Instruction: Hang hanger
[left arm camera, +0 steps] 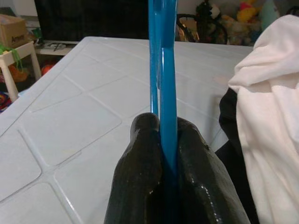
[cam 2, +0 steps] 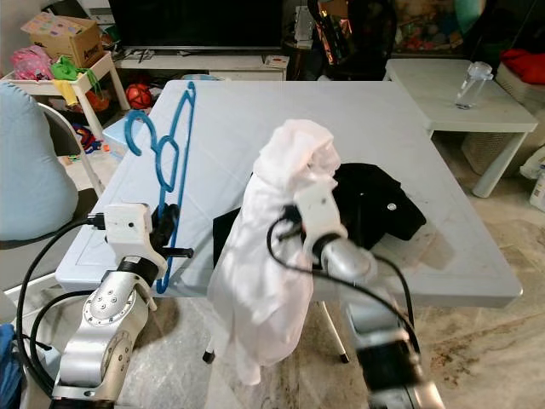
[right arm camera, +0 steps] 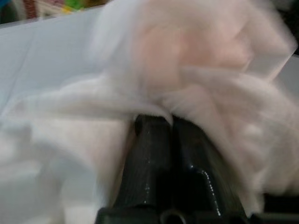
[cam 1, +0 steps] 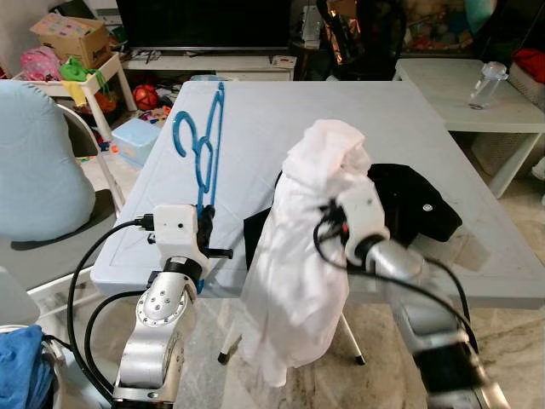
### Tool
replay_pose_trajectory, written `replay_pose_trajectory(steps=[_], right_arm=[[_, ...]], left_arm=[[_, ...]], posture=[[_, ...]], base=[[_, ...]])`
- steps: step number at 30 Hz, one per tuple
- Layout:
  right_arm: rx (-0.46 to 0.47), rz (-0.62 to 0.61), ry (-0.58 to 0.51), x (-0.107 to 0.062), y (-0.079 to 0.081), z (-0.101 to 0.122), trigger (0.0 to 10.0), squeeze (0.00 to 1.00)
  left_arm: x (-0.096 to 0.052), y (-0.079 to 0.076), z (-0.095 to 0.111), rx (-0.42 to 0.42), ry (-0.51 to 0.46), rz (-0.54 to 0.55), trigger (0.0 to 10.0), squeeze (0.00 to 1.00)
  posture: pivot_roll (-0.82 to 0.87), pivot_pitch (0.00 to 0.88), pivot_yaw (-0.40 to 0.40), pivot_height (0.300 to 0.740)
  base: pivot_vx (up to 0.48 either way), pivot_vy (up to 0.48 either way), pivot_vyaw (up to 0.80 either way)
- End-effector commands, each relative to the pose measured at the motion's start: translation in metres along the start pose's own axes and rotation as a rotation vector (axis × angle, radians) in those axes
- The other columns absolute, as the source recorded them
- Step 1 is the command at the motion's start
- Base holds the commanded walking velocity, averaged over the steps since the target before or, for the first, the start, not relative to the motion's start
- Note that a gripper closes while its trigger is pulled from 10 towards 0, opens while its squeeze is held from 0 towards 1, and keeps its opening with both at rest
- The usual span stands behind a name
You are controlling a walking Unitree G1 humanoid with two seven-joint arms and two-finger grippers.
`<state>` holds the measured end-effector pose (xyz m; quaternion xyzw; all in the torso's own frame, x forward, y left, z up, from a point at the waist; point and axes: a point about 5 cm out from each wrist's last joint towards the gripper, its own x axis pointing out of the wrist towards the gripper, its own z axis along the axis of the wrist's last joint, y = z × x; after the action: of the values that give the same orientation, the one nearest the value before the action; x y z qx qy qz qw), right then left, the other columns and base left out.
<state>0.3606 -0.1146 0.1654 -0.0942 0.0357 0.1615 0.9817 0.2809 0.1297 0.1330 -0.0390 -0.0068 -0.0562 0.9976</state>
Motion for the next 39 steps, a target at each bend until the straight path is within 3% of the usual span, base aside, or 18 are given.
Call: replay_pose_trajectory(steps=[1,5,7,10,13,15,18,19,20,21,22,23,24,27,30,32,37,39], right_arm=[[0.007,-0.055,-0.07,0.014,-0.013,0.025,0.0,0.0],[-0.034,-0.131,-0.19,0.04,-0.034,0.093,0.0,0.0],[-0.039,-0.148,-0.216,0.041,-0.038,0.103,0.0,0.0],[-0.059,-0.213,-0.312,0.041,-0.049,0.141,0.0,0.0],[-0.106,-0.315,-0.495,0.032,-0.062,0.177,0.0,0.0],[-0.116,-0.333,-0.525,0.03,-0.065,0.18,0.0,0.0],[-0.166,-0.266,-0.416,0.038,-0.058,0.153,0.0,0.0],[-0.219,-0.223,-0.332,0.042,-0.053,0.135,8.0,0.0],[-0.26,-0.183,-0.258,0.045,-0.049,0.119,8.0,0.0],[-0.26,-0.183,-0.258,0.045,-0.049,0.119,8.0,0.0],[-0.304,-0.102,-0.132,0.047,-0.044,0.088,10.0,0.0],[-0.301,-0.025,-0.022,0.046,-0.041,0.058,10.0,0.0],[-0.271,0.024,0.045,0.042,-0.042,0.038,10.0,1.0],[-0.315,0.122,0.141,0.033,-0.044,0.008,10.0,1.0],[-0.327,0.145,0.149,0.03,-0.045,0.004,10.0,1.0],[-0.382,0.21,0.189,0.018,-0.057,-0.011,10.0,1.0],[-0.376,0.227,0.178,0.003,-0.078,-0.009,10.0,1.0],[-0.372,0.219,0.102,-0.003,-0.084,0.001,10.0,1.0]], left_arm=[[0.001,-0.001,0.001,0.003,-0.004,0.006,10.0,0.0],[0.002,-0.001,0.002,-0.001,-0.014,0.018,10.0,0.0],[0.002,-0.001,0.001,-0.001,-0.015,0.022,10.0,0.0],[0.002,0.002,0.002,0.0,-0.02,0.036,10.0,0.0],[0.002,0.003,0.003,0.001,-0.027,0.051,10.0,0.0],[0.002,0.004,0.003,0.004,-0.03,0.056,10.0,0.0],[0.003,0.002,0.001,-0.001,-0.026,0.046,10.0,0.0],[0.003,0.001,0.001,-0.001,-0.025,0.041,10.0,0.0],[0.004,0.0,0.001,-0.002,-0.025,0.038,10.0,0.0],[0.004,0.0,0.001,-0.002,-0.025,0.038,10.0,0.0],[0.004,-0.001,0.001,-0.003,-0.025,0.034,10.0,0.0],[0.005,-0.001,0.001,-0.003,-0.025,0.031,10.0,0.0],[0.005,-0.001,0.001,-0.003,-0.025,0.029,10.0,0.0],[0.006,-0.001,0.001,-0.002,-0.025,0.026,10.0,0.0],[0.006,-0.001,0.001,-0.002,-0.024,0.025,10.0,0.0],[0.006,-0.002,0.001,-0.002,-0.022,0.022,10.0,0.0],[0.005,-0.002,-0.001,-0.001,-0.019,0.022,10.0,0.0],[0.005,-0.002,-0.001,-0.001,-0.017,0.023,10.0,0.0]], posture=[[0.0,0.044,-0.006,0.74],[0.01,0.033,-0.019,0.74],[0.02,0.027,-0.026,0.74],[0.02,0.024,-0.031,0.74],[0.02,0.022,-0.034,0.74],[0.02,0.021,-0.033,0.74],[0.01,0.02,-0.027,0.74],[0.01,0.02,-0.026,0.74],[0.01,0.02,-0.023,0.74],[0.01,0.02,-0.023,0.74],[0.01,0.019,-0.02,0.74],[0.01,0.018,-0.017,0.74],[0.0,0.018,-0.016,0.74],[0.0,0.018,-0.014,0.74],[0.0,0.018,-0.014,0.74],[0.0,0.019,-0.012,0.74],[0.0,0.02,-0.011,0.74],[-0.01,0.022,-0.011,0.74]], base=[[0.0,0.0,0.0],[0.0,0.0,0.0],[0.0,0.0,0.0],[0.0,0.0,0.0],[0.0,0.0,0.0],[0.0,0.0,0.0],[0.0,0.0,0.0],[0.0,0.0,0.0],[0.0,0.0,0.0],[0.0,0.0,0.0],[0.0,0.0,0.0],[0.0,0.0,0.0],[0.0,0.0,0.0],[0.0,0.0,0.0],[0.0,0.0,0.0],[0.0,0.0,0.0],[0.0,0.0,0.0],[0.0,0.0,0.0]])
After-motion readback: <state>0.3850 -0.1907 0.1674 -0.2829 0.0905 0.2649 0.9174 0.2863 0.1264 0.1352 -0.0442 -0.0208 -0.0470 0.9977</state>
